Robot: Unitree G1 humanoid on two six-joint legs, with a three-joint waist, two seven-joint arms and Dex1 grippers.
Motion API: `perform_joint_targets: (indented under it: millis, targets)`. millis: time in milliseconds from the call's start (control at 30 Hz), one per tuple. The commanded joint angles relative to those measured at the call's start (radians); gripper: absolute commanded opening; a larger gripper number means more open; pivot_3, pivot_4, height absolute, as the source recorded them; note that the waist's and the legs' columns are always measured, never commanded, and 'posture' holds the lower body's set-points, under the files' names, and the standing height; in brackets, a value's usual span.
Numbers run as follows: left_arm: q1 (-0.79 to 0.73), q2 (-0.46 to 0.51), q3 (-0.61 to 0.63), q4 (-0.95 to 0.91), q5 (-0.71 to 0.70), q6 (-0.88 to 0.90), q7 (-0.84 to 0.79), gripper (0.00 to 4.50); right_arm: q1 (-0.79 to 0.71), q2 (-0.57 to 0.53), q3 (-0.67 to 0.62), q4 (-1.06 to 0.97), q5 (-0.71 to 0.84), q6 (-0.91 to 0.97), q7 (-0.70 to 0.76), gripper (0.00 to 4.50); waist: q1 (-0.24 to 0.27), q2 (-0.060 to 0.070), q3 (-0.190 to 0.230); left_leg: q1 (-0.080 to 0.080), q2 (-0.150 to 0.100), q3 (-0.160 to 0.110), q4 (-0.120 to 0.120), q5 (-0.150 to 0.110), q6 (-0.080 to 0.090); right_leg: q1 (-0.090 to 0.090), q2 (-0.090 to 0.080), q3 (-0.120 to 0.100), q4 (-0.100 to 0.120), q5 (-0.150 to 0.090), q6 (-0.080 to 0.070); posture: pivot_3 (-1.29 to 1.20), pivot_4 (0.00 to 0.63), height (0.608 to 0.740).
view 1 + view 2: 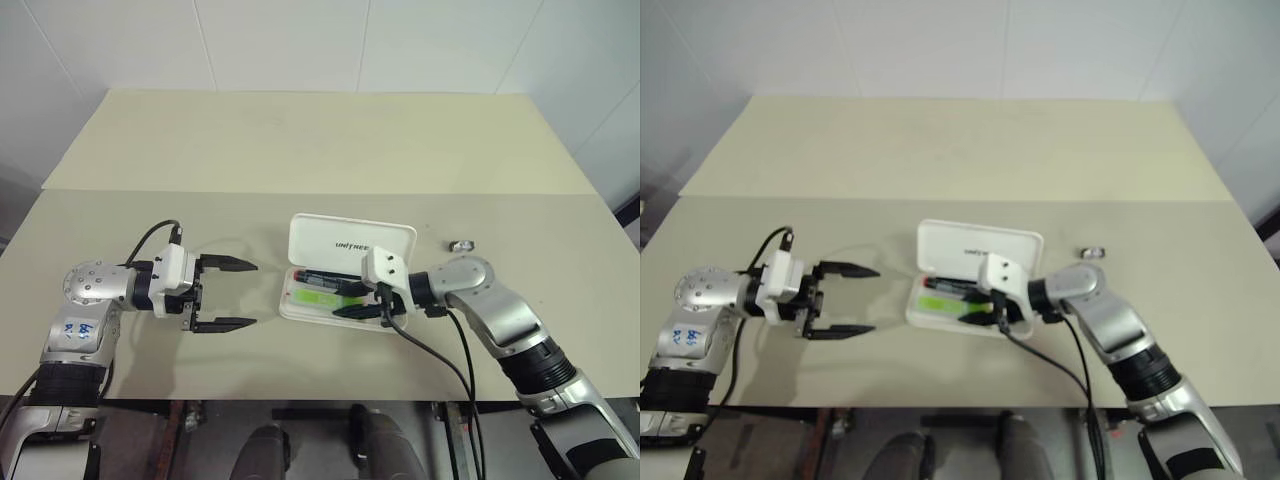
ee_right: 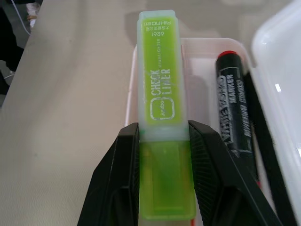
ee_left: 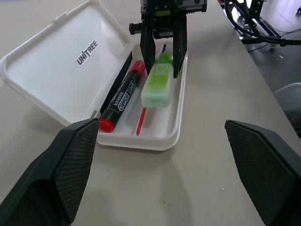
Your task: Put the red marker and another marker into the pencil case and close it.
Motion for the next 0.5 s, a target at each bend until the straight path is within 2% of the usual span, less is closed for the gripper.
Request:
perform_joint_targets:
  millis: [33, 367, 500]
  targets:
    - [0.006, 0.013, 0.03, -0.028, -0.013, 0.0, 0.012, 4.5, -0.024, 0.004, 0.011, -0.001, -0.009, 0.011, 0.005, 1.1, 0.0, 0.0, 0.0, 0.0, 0.0, 0.0, 0.0, 0.0, 0.0, 0.0, 0.0, 0.0, 0.0, 0.0, 0.0, 0.0, 0.15, 0.74]
    - [-0.001, 0.008, 0.025, -0.022, -0.006, -0.012, 0.021, 4.5, -0.056, 0.002, 0.048, 0.025, -0.041, 0.04, 0.009, 1.1, -0.001, 0.0, 0.0, 0.0, 0.0, 0.0, 0.0, 0.0, 0.0, 0.0, 0.0, 0.0, 0.001, 0.0, -0.001, 0.0, 0.15, 0.74]
    - [-0.005, 0.005, 0.023, -0.015, -0.002, -0.02, 0.022, 4.5, -0.062, 0.009, 0.051, 0.044, -0.057, 0.025, 0.003, 2.45, -0.001, 0.0, 0.0, 0.001, 0.0, 0.0, 0.001, 0.0, 0.0, 0.0, 0.0, 0.0, 0.0, -0.001, -0.001, 0.0, 0.15, 0.74]
